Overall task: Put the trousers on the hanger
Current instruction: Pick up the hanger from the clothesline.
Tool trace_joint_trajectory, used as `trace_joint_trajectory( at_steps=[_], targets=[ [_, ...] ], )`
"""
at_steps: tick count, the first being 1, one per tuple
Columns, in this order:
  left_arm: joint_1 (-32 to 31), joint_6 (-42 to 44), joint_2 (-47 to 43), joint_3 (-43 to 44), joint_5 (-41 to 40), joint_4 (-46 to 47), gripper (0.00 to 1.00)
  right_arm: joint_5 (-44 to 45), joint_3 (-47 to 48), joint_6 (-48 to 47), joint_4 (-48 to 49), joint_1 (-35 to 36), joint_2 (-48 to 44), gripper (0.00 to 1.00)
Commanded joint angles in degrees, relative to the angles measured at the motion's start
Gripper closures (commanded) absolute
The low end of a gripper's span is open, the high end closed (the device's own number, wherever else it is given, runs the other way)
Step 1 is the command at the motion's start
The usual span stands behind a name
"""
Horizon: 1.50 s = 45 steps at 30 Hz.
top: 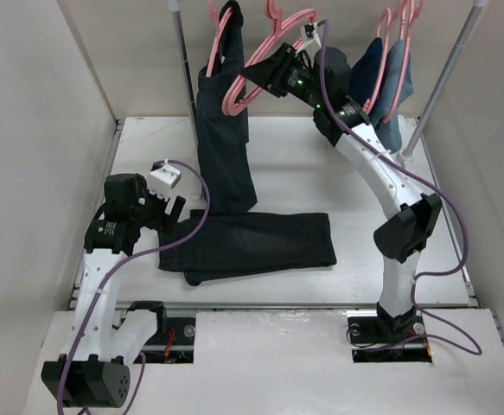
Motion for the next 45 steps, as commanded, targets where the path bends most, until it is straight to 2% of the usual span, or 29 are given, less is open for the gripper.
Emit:
trace_joint_trajectory(
  at_steps=[1,2,3,21,25,27,29,34,40,44,45],
  targets=[
    [0.3,-0.6,-1.0,-0.3,-0.3,1.7,0.18,-1.0,2.7,1.8,4.4,-1.0,0.8,0.64],
    [0.3,-0.6,-1.0,-0.3,-0.3,1.7,0.18,-1.0,2.7,1.8,4.4,-1.0,0.8,0.71],
    [0.3,-0.6,-1.0,-0.3,-0.3,1.7,0.18,-1.0,2.0,2.3,4.4,-1.0,0.8,0.73],
    [0.3,-0.6,-1.0,-0.8,-0.3,1.7,0.17,-4.0,-11.1,1.8,7.4,-2.1,-8.7,0.74],
    [0.3,-0.6,-1.0,-0.8,-0.3,1.7,0.17,-5.3,-13.9,1.2,7.4,-2.1,-11.1,0.81],
    [0.3,-0.6,-1.0,-0.8,-0.3,1.7,0.17,-5.8,-15.6,-0.2,7.4,-2.1,-13.1,0.92],
    [0.3,-0.6,-1.0,-0.8,-0.3,1.7,0.17,-5.8,-18.7,-1.7,7.4,-2.1,-15.7,1.00],
    [0.3,-1.1,-1.0,0.9,3.6,1.1,0.17,-8.1,-26.6,-6.1,7.4,-1.1,-21.5,1.00],
    [0.3,1.5,-0.4,4.7,11.0,-1.8,0.19,-8.8,-41.2,-12.3,3.5,1.1,-30.7,1.00],
    [-0.3,0.6,1.5,10.1,19.2,-2.4,0.19,-5.9,-52.4,-18.1,-0.4,5.8,-36.9,1.00],
    [-0.3,-0.1,2.0,11.1,20.5,-2.4,0.19,-4.4,-57.8,-18.8,-0.4,8.0,-38.1,1.00]
  ],
)
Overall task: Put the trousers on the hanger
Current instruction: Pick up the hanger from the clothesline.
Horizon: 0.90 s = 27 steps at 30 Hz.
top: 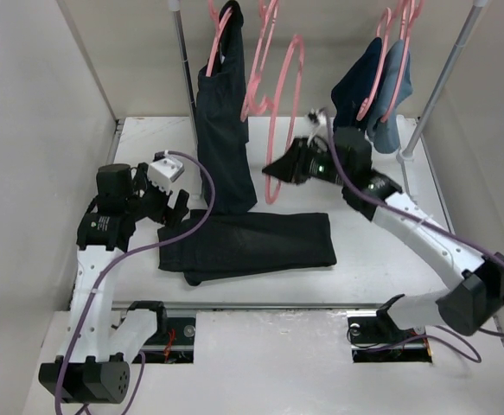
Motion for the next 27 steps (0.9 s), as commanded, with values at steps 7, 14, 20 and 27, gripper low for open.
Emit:
trace_joint_trajectory(
  at_steps=[7,14,20,27],
  targets=[
    [-4.5,-10.2,4.1,8.0,16.6,3.7,0.18,8.3,-27.0,-4.1,-0.6,12.1,-15.1,1.00],
    [-7.8,-19.5,7.9,7.4,26.9,9.1,0.01,11.3,-41.2,1.4,6.1,14.2,-19.9,1.00],
    [-14.1,-24.0,12.3,4.4,23.8,11.0,0.00,9.3,-42.5,1.4,10.1,15.2,-12.7,1.00],
    [-14.7,-29.7,17.4,-1.0,15.6,15.0,0.00,7.7,-39.6,1.4,12.0,17.2,-8.9,1.00]
  ],
)
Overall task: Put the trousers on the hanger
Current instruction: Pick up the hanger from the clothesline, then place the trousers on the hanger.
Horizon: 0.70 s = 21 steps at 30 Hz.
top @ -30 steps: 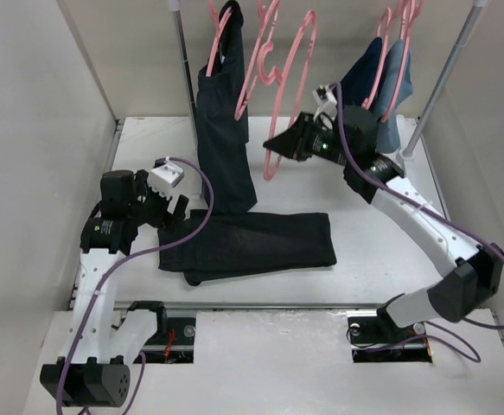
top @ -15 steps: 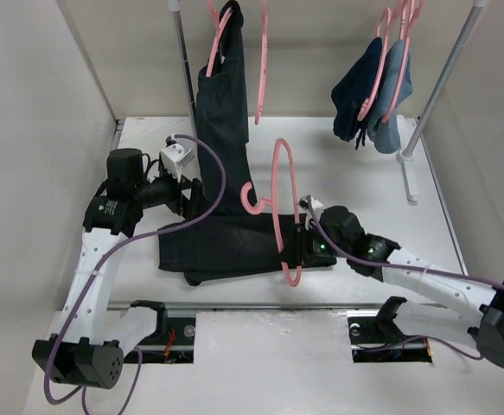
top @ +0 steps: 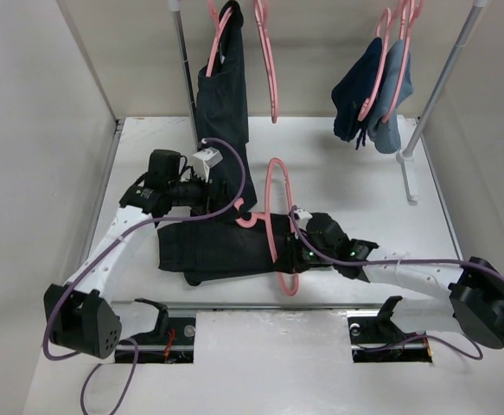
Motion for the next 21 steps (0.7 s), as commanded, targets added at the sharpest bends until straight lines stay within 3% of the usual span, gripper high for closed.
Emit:
trace_joint_trajectory(
  at_steps=[1,5,7,9,10,14,15,18,19,20,21],
  targets=[
    [0.0,-3.9,1.2,-1.3,-2.1,3.4,0.00,-1.5,3.5,0.0,6.8,0.8,1.6,1.00],
    [0.0,-4.4,3.5,-2.7,-4.5,3.4,0.00,-3.7,4.8,-0.6,6.8,1.3,4.7,1.00],
    [0.0,-4.4,4.2,-3.4,-3.6,4.1,0.07,-4.2,5.5,-0.6,6.8,2.0,6.4,1.00],
    [0.0,-5.8,4.7,-4.2,-3.0,4.7,0.26,-4.8,6.2,-1.2,6.8,2.5,7.8,1.00],
    [0.0,-5.8,4.7,-4.2,-3.0,5.2,0.50,-4.8,6.8,-1.2,6.8,2.5,7.8,1.00],
    [0.0,-5.8,4.7,-4.7,-5.8,4.0,0.94,-4.8,6.8,-1.8,6.8,2.5,8.4,1.00],
    [0.0,-6.3,4.0,-5.3,-5.8,4.0,1.00,-4.8,6.8,-1.8,6.8,2.5,8.4,1.00],
    [0.0,-6.9,2.7,-6.0,-7.4,3.5,1.00,-4.8,7.3,-1.8,6.8,2.5,7.0,1.00],
    [0.0,-7.6,2.0,-6.0,-8.5,3.5,1.00,-4.1,8.3,-1.8,5.9,2.5,7.0,0.88],
    [0.0,-8.2,1.5,-6.0,-9.8,3.5,1.00,-3.5,9.1,-1.8,2.7,2.5,6.4,0.43],
    [0.0,-8.7,1.5,-5.5,-13.5,3.0,1.00,-2.5,10.1,-1.8,0.4,2.5,6.4,0.22]
  ],
)
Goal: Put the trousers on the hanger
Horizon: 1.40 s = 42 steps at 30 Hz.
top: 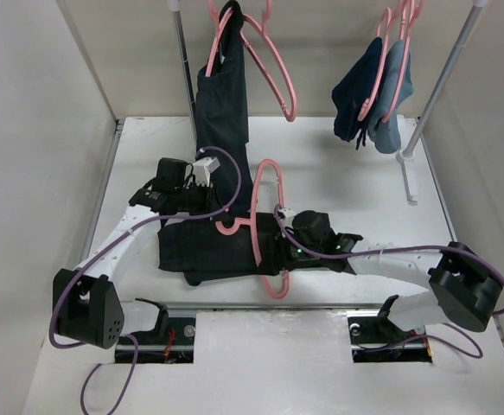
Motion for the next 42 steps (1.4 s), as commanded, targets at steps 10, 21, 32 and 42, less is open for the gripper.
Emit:
trace_joint_trajectory(
  at_steps=[10,21,32,42],
  targets=[
    [0.0,-1.4,-3.0,0.5,-12.0,-1.6,1.00,25.2,11.4,10.8,-37.5,-16.7,-12.3,0.00],
    [0.0,-1.4,-2.0,0.5,-10.8,-1.6,1.00,8.5,-2.7,7.4,-22.0,-31.4,-5.9,0.04],
    [0.0,-0.9,-2.0,0.5,-10.8,-1.6,1.00,13.9,-3.0,7.4,-21.9,-36.0,-9.2,1.00],
    [0.0,0.2,-1.4,1.0,-9.1,-1.6,1.00,40.3,16.5,4.1,-35.6,-20.0,-18.2,1.00]
  ],
)
